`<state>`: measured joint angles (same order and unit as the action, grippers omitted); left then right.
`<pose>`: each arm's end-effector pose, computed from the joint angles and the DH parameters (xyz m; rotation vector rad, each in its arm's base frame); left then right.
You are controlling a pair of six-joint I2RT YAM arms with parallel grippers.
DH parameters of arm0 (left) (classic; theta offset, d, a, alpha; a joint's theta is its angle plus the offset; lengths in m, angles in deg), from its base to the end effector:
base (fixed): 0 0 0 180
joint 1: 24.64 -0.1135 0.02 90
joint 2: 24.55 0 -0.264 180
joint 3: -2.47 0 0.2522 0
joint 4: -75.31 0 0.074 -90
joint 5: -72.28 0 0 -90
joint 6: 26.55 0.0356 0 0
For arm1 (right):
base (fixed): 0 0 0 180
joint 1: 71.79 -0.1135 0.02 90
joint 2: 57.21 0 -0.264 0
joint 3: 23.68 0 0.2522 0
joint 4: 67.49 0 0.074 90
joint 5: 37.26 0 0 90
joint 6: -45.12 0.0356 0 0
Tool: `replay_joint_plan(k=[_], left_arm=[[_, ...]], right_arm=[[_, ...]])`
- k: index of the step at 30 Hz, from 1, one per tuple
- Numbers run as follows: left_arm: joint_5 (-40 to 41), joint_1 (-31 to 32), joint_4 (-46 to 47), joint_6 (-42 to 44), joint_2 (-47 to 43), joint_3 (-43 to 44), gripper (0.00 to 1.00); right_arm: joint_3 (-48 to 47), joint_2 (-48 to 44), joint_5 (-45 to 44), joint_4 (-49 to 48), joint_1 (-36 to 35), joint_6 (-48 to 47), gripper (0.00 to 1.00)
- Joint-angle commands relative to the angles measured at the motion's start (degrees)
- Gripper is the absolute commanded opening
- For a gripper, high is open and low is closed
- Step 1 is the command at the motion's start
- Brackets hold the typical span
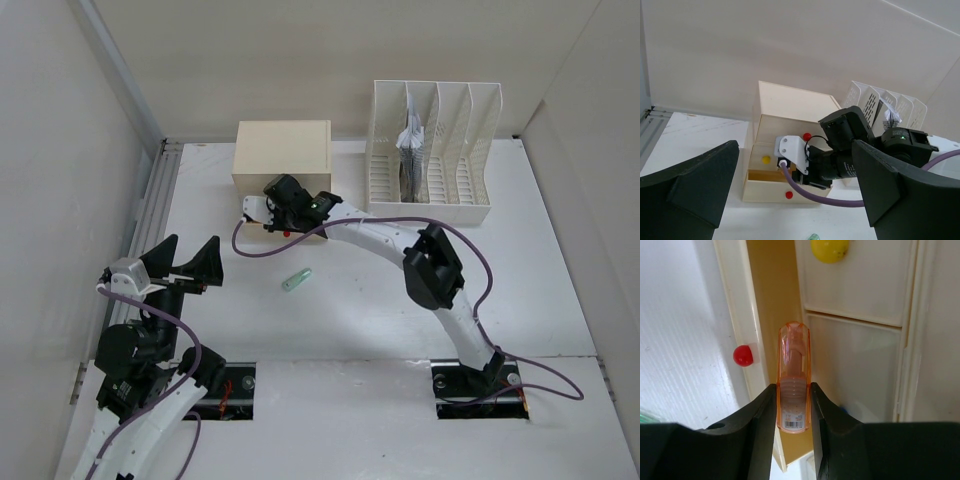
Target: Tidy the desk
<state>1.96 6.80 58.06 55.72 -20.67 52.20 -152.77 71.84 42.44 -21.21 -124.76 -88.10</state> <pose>0.0290 -0.0037 0.3638 -0.0859 1.1096 -0.4285 0.3146 0.4064 0.2400 -1.7019 1.6422 -0.1316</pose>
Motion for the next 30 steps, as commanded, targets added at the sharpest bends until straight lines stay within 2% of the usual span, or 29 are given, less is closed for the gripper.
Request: replay_joint_plan(k=[1, 6, 10, 13, 14, 19, 25, 27, 28, 30], left_arm=[[0.1, 0.3, 2.1, 0.4, -0.6, -0.5, 0.95], [0.1, 0.3, 2.1, 0.4, -0.6, -0.5, 0.95], [0.1, 0.3, 2.1, 0.4, -0.6, -0.5, 0.95], [0.1, 0.3, 2.1, 0.4, -0.6, -0.5, 0.95], [0.1, 0.3, 2.1, 0.4, -0.6, -0.5, 0.95], [0.1, 0.3, 2.1, 0.4, -0.6, -0.5, 0.95], [0.1, 0.3, 2.1, 0.4, -0.6, -0.5, 0.95], [0.1, 0.3, 2.1, 0.4, -0.6, -0.5, 0.95], [0.1, 0.3, 2.1, 0.4, -0.6, -0.5, 0.95], [0.1, 0.3, 2.1, 0.4, -0.6, -0.5, 0.95]], right_arm=[[-1.5, -0.2, -1.5, -3.2, -0.4, 1.2, 0.09], [-1.5, 0.3, -2.0, -3.2, -0.4, 1.2, 0.09], [-1.5, 0.3, -2.0, -3.2, -0.4, 1.2, 0.15], [-1.5, 0.3, -2.0, -3.2, -0.4, 1.2, 0.31], [-1.5, 0.3, -2.0, -3.2, -0.4, 1.2, 0.41], [-1.5, 0.3, -2.0, -3.2, -0.4, 1.2, 0.48], [-1.5, -0.8, -1.4, -3.2, -0.4, 1.2, 0.47], [-1.0, -2.7, 1.2, -3.2, -0.4, 1.7, 0.42], [-1.0, -3.4, 2.3, -2.5, -0.4, 1.7, 0.35], [1.2, -5.9, 5.1, -1.8, -0.4, 0.6, 0.28]])
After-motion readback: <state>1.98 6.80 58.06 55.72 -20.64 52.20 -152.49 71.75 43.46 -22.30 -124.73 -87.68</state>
